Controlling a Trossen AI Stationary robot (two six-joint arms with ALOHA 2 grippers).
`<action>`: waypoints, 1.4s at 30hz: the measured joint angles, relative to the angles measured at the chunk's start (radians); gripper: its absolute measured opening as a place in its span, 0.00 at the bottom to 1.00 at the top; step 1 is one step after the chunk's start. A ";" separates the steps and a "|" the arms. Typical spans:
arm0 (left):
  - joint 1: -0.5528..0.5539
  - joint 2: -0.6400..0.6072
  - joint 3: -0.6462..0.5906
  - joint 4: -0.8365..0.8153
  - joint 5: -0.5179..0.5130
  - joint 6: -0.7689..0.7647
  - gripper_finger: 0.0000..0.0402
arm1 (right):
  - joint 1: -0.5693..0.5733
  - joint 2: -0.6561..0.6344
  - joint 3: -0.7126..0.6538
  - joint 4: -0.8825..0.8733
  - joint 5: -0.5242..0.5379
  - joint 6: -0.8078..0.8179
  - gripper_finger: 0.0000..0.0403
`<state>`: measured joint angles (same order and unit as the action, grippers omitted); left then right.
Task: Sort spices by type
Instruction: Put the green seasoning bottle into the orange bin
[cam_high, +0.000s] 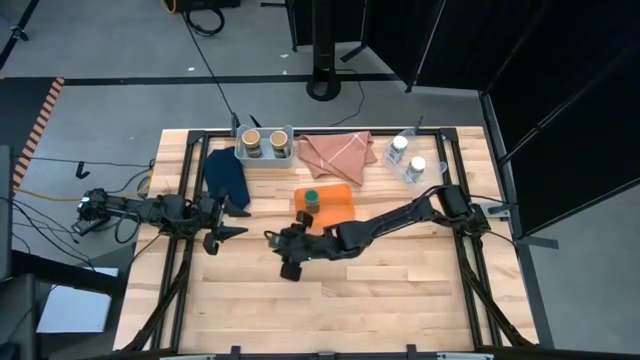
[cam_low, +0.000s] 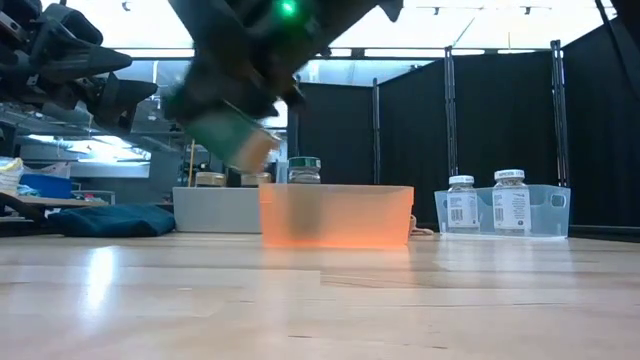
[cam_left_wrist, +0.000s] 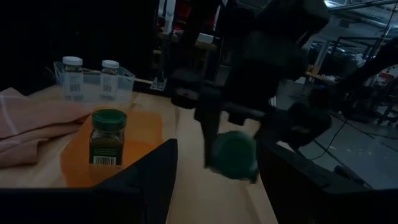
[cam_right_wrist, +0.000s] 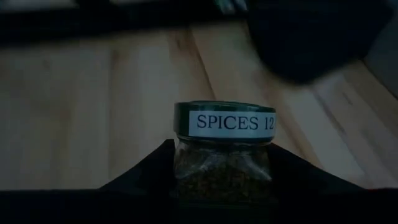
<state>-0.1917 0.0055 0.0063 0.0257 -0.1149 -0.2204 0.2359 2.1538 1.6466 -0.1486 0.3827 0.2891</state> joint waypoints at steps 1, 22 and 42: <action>0.000 0.000 0.000 0.000 0.001 0.000 0.56 | 0.008 0.000 -0.001 0.036 0.007 -0.001 0.50; 0.000 0.000 0.000 0.002 0.004 -0.024 0.56 | 0.139 -0.069 -0.830 1.633 0.295 -0.043 0.50; 0.000 0.000 0.000 0.005 -0.008 -0.041 0.56 | 0.221 -0.068 -0.925 1.418 0.540 -0.159 0.50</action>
<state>-0.1917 0.0055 0.0067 0.0311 -0.1230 -0.2615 0.4568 2.0857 0.7216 1.2692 0.9226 0.1303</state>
